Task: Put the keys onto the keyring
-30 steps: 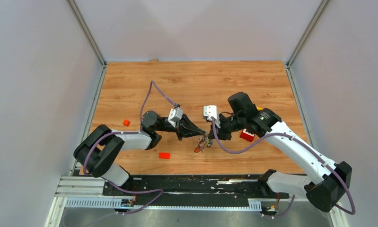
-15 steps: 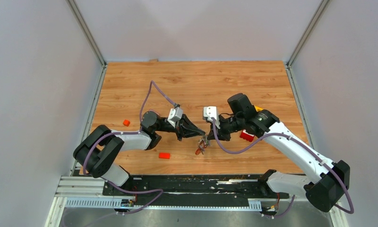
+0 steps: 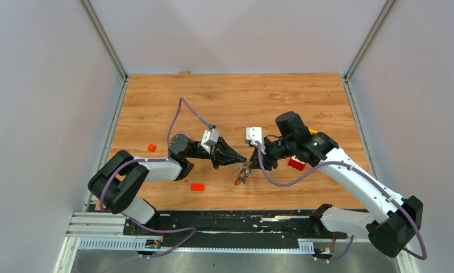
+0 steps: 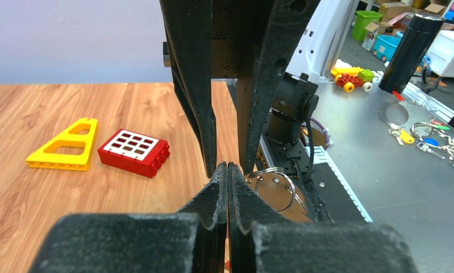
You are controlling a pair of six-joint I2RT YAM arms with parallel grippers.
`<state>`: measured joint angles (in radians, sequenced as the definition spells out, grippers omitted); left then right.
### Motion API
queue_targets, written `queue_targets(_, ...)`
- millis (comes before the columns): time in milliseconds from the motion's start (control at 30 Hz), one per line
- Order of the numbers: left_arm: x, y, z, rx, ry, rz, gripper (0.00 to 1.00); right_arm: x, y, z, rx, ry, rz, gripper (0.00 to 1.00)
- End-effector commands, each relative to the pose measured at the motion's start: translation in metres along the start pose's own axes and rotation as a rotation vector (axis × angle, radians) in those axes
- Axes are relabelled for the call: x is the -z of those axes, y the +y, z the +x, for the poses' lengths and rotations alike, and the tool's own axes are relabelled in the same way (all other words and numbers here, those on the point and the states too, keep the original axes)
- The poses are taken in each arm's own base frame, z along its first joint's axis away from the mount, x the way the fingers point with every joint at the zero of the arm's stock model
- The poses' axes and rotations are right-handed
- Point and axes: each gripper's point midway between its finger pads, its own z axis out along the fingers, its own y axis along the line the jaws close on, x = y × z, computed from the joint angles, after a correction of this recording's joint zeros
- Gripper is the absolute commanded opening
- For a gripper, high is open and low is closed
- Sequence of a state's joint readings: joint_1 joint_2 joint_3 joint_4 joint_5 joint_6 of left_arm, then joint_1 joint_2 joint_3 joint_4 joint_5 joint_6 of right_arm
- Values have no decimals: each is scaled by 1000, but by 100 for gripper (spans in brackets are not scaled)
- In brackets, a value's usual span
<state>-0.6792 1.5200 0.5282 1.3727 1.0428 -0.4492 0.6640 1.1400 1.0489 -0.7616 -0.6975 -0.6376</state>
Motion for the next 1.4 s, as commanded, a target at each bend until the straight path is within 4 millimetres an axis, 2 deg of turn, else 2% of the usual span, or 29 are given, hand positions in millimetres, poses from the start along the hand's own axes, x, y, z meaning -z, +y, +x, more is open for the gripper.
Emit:
queue_targets(0, -3, -3, -20, -71, -54, 2, 0, 8, -4, -25, 58, -66, 10, 28)
queue_targets(133, -2, -3, -19, -64, -51, -1, 0, 6, -6, -28, 49, -74, 2, 26)
queue_targets(567, -2, 0, -12, -52, -36, -5, 0, 6, -11, -35, 55, -76, 11, 0)
queue_targets(800, -4, 8, -3, -57, 9, -6, 1, 16, -16, -42, 68, -27, 61, 0)
queue_targets(1133, -6, 19, 7, -20, 77, -20, 14, 12, -18, -36, 69, 86, 82, 0)
queue_targets(1233, -7, 19, 7, -22, 76, -20, 20, 11, -18, -38, 75, 101, 78, 0)
queue_targets(1367, -8, 20, 5, -17, 73, -20, 24, 6, -17, -35, 84, 134, 70, 0)
